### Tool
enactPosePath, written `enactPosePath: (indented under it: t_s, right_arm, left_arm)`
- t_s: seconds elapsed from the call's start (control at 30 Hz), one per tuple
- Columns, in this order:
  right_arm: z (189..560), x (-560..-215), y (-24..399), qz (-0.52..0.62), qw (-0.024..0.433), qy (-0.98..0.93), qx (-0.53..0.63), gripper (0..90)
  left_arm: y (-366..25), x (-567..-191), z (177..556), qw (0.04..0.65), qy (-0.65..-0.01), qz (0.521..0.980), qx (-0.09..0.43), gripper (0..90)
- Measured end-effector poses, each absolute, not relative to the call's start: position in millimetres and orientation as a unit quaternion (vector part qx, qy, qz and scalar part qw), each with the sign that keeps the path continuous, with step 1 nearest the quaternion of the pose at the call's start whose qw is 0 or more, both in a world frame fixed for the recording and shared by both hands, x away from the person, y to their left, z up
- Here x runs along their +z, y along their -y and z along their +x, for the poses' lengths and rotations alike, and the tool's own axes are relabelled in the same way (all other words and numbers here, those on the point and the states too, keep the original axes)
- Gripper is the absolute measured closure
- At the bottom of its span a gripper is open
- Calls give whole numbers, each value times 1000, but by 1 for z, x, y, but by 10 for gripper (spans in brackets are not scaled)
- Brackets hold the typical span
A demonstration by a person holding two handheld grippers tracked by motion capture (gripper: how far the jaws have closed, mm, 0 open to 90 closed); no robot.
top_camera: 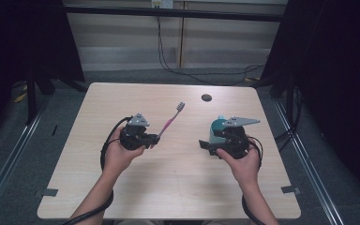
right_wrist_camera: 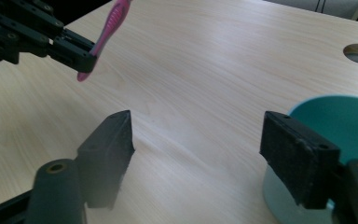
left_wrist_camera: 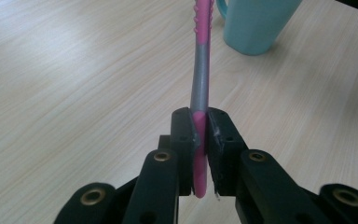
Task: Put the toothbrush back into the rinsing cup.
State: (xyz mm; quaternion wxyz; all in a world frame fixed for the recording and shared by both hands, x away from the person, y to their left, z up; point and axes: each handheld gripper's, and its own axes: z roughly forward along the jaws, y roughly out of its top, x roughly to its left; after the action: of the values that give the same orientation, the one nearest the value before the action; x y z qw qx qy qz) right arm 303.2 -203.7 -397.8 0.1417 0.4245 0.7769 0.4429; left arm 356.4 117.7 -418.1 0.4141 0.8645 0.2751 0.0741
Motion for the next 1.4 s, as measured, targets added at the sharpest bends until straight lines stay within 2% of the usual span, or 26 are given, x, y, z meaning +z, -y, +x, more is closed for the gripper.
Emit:
enactPosePath:
  t_s: [0.8, 1.4]
  right_arm:
    - [324, -389, 195, 444, 107, -732, 505, 311]
    - [330, -384, 192, 443, 110, -723, 519, 354]
  left_arm:
    - [-98, -418, 356, 446, -280, 848, 68, 820]
    - [-84, -421, 354, 459, -285, 839, 65, 819]
